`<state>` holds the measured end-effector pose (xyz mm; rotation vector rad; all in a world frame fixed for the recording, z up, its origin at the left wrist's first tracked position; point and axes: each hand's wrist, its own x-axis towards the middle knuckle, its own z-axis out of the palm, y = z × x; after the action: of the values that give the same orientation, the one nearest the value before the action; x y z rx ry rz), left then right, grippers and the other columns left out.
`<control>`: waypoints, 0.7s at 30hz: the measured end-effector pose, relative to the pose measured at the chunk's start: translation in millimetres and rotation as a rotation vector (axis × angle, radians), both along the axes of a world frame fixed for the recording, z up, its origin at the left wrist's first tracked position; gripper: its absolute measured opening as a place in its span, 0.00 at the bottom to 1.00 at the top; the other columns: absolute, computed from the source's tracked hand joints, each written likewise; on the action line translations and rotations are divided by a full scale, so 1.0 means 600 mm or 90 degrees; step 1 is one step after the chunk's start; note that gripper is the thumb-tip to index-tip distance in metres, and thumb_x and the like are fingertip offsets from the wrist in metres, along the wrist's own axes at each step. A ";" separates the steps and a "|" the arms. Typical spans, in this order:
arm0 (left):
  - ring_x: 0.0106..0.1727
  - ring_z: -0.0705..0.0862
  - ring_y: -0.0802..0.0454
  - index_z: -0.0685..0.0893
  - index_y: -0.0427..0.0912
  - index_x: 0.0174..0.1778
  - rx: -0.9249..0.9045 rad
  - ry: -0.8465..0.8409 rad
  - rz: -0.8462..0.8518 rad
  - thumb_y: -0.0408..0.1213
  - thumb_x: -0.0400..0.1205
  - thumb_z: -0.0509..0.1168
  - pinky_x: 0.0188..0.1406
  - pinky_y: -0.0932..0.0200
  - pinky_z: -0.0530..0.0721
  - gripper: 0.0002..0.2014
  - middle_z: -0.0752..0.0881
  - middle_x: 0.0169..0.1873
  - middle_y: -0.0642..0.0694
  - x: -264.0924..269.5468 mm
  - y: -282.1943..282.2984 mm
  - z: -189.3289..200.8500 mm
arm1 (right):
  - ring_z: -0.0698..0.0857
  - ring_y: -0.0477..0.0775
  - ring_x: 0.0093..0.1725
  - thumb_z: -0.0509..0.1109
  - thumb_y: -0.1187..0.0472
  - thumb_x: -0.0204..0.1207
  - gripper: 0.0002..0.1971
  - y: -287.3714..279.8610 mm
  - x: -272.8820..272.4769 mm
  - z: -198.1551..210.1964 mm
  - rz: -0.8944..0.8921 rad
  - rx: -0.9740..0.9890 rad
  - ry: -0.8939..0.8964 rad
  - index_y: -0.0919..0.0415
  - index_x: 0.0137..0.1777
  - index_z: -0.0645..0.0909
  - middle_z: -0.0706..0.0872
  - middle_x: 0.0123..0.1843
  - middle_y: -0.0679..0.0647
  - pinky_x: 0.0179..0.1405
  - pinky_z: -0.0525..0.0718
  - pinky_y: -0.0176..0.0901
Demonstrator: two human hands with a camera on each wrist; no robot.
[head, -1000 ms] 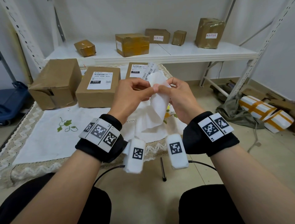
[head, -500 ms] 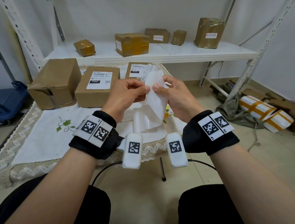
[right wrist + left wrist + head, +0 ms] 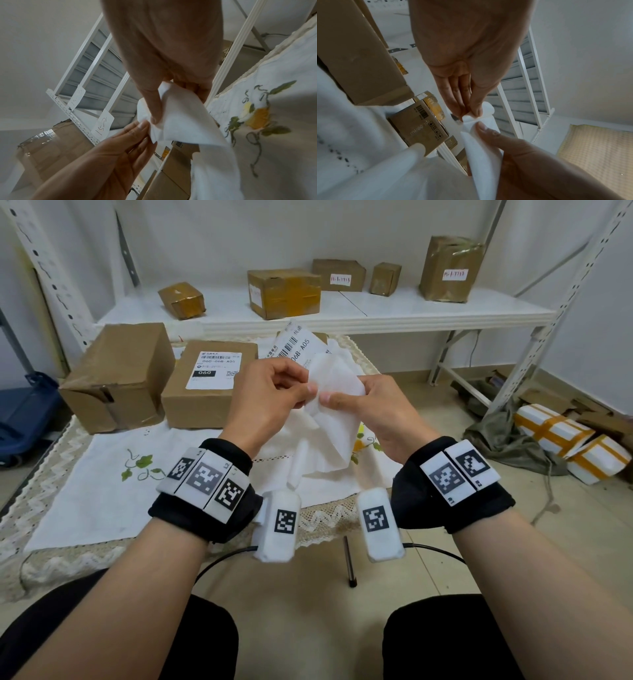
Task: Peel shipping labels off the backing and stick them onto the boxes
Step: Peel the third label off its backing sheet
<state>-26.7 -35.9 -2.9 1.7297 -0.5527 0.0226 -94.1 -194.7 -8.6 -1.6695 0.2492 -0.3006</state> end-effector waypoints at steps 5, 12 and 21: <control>0.44 0.93 0.40 0.88 0.36 0.46 0.021 -0.004 -0.004 0.27 0.80 0.75 0.54 0.46 0.92 0.03 0.91 0.41 0.33 0.005 0.005 -0.001 | 0.92 0.55 0.48 0.80 0.66 0.77 0.13 0.001 0.003 0.001 -0.008 -0.042 0.023 0.70 0.59 0.89 0.94 0.54 0.62 0.43 0.89 0.39; 0.51 0.92 0.38 0.90 0.43 0.45 0.013 0.015 -0.046 0.28 0.80 0.75 0.61 0.44 0.90 0.05 0.92 0.47 0.35 0.004 0.008 -0.001 | 0.92 0.53 0.45 0.78 0.66 0.78 0.12 -0.004 0.003 -0.004 -0.025 -0.017 0.018 0.71 0.59 0.89 0.94 0.53 0.61 0.43 0.88 0.39; 0.41 0.90 0.62 0.93 0.39 0.47 -0.007 0.028 -0.094 0.37 0.74 0.81 0.49 0.65 0.87 0.09 0.93 0.39 0.48 -0.004 0.008 0.003 | 0.93 0.54 0.47 0.78 0.65 0.79 0.13 -0.006 0.003 -0.006 -0.021 0.026 -0.020 0.69 0.62 0.89 0.94 0.56 0.63 0.50 0.92 0.45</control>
<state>-28.9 -30.8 -0.9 1.6702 -0.6453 -0.1167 -92.3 -198.2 -12.4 -1.6208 0.2578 -0.3452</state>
